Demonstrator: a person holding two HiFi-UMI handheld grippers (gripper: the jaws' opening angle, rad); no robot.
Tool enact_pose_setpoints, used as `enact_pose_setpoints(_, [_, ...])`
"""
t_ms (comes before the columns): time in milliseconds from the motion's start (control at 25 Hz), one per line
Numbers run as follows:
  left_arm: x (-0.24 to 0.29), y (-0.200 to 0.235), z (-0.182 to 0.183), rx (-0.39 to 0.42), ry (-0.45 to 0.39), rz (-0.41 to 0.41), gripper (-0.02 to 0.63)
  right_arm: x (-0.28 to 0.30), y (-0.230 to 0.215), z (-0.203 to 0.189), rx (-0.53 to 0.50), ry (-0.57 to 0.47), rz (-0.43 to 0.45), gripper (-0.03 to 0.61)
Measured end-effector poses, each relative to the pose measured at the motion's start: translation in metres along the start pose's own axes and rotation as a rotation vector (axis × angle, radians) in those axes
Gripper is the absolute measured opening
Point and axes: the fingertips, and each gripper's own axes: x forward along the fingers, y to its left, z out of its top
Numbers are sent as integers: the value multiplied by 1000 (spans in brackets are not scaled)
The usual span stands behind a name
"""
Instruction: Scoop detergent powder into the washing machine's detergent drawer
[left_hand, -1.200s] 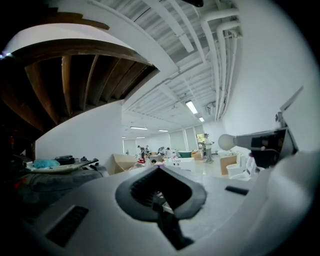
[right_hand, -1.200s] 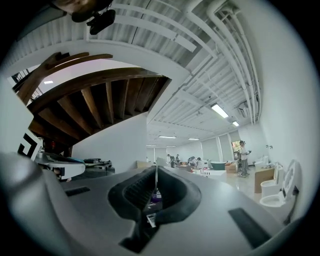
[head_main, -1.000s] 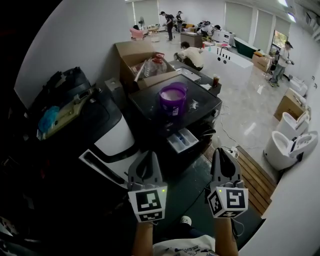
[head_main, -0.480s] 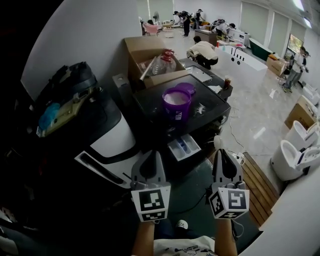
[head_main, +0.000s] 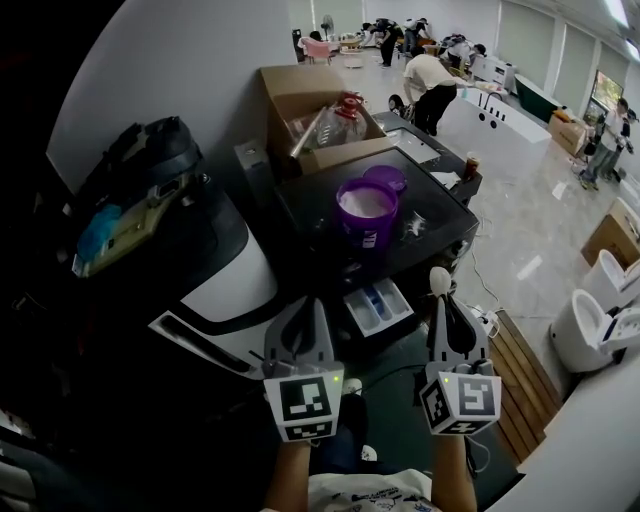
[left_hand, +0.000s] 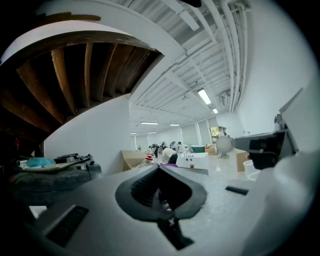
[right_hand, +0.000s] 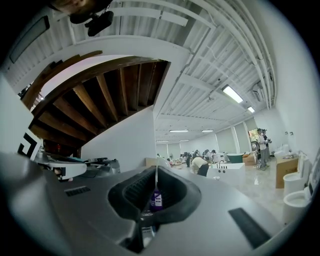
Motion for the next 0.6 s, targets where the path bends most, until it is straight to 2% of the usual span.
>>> enact_pose_setpoints(600, [146, 41, 4, -15, -8, -9, 2, 149, -11, -10, -39, 27, 25, 21])
